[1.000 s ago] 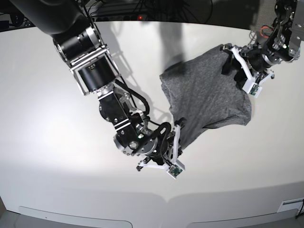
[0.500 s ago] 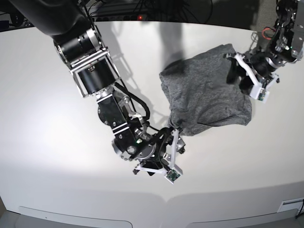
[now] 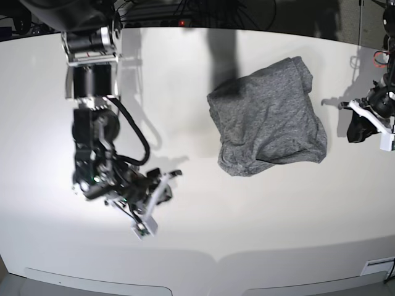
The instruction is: Fold the T-shirt properly
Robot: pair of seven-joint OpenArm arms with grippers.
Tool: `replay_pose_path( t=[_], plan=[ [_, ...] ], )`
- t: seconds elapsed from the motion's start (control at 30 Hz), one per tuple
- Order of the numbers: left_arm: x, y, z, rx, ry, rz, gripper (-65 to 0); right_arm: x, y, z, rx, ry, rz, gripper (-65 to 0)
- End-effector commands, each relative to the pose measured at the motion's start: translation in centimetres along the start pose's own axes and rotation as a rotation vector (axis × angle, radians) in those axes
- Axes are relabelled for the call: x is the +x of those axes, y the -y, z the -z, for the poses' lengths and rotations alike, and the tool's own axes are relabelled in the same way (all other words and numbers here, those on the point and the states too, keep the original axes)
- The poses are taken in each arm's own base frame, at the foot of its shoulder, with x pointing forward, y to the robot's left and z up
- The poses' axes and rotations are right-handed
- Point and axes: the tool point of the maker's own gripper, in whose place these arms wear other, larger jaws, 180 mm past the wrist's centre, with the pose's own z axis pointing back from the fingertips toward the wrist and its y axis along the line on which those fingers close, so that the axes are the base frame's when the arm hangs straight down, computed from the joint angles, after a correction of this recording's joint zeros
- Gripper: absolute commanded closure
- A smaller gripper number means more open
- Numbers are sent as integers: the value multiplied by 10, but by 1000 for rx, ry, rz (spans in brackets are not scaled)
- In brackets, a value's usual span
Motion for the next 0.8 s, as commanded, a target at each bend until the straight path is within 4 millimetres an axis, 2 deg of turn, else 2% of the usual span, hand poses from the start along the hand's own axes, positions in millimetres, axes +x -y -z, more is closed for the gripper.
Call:
replay_pose_path(
  t=[0.0, 0.17, 0.27, 0.4, 0.53, 0.77],
  plan=[
    [18, -1, -3, -3, 52, 26, 0, 14, 6, -14, -9, 51, -19, 0],
    [16, -1, -3, -3, 42, 25, 0, -36, 19, -61, -47, -17, -8, 0],
    [6, -1, -5, -2, 18, 20, 0, -60, 25, -91, -82, -18, 33, 0],
    [-18, -1, -13, 2, -34, 8, 0, -91, 27, -131, -109, 3, 132, 0],
    [-50, -2, -26, 11, -108, -1, 0, -131, 27, -166, -140, -36, 206, 0],
    [-88, -36, -68, 132, -184, 24, 0, -207, 18, -217, -212, -126, 407, 0]
  ],
)
